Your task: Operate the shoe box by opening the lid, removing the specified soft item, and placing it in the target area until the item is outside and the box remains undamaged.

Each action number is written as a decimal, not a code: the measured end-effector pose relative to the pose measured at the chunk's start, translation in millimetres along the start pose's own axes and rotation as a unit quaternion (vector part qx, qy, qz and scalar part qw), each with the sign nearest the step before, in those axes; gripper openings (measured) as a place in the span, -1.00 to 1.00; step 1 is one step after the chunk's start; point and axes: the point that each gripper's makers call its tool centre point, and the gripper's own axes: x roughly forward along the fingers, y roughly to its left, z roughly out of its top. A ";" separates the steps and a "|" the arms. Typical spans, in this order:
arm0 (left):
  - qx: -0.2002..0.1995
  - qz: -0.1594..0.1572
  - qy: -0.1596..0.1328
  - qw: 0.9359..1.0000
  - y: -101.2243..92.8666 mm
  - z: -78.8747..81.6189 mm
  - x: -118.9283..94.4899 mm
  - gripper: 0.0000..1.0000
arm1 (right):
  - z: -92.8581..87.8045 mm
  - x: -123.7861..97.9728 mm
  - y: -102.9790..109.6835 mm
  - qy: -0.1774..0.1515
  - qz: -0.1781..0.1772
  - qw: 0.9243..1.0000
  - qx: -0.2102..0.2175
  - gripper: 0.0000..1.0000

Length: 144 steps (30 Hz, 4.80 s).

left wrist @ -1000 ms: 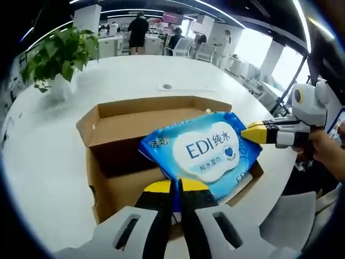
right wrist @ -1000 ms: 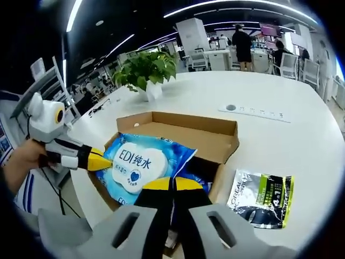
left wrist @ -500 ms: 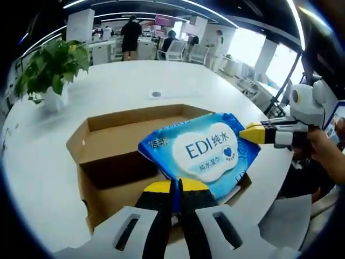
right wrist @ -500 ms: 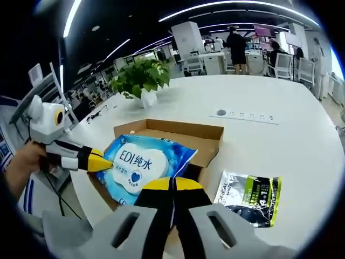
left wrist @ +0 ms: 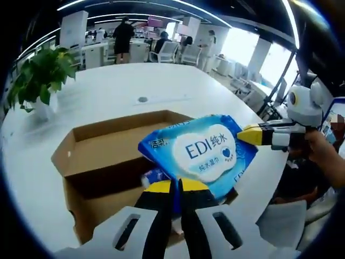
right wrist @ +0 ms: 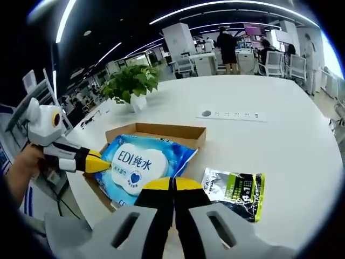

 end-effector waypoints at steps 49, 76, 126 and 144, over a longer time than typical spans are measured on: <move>0.050 -0.065 -0.003 0.997 -104.0 19.7 78.3 -0.99 | -23.8 -55.3 -118.3 0.011 -0.073 0.996 0.043 -1.00; 0.128 -0.054 0.077 0.987 -100.2 -4.1 138.1 -1.00 | -52.2 -16.2 -159.8 0.066 -0.092 0.993 0.021 -1.00; 0.321 -0.023 0.136 0.937 -95.2 -13.4 155.9 -0.66 | -75.6 13.7 -191.1 0.075 -0.143 0.987 -0.003 -0.93; 0.257 -0.059 0.106 0.959 -102.9 -1.9 125.5 -0.40 | -66.0 -13.1 -181.5 0.053 -0.137 0.989 -0.023 -0.80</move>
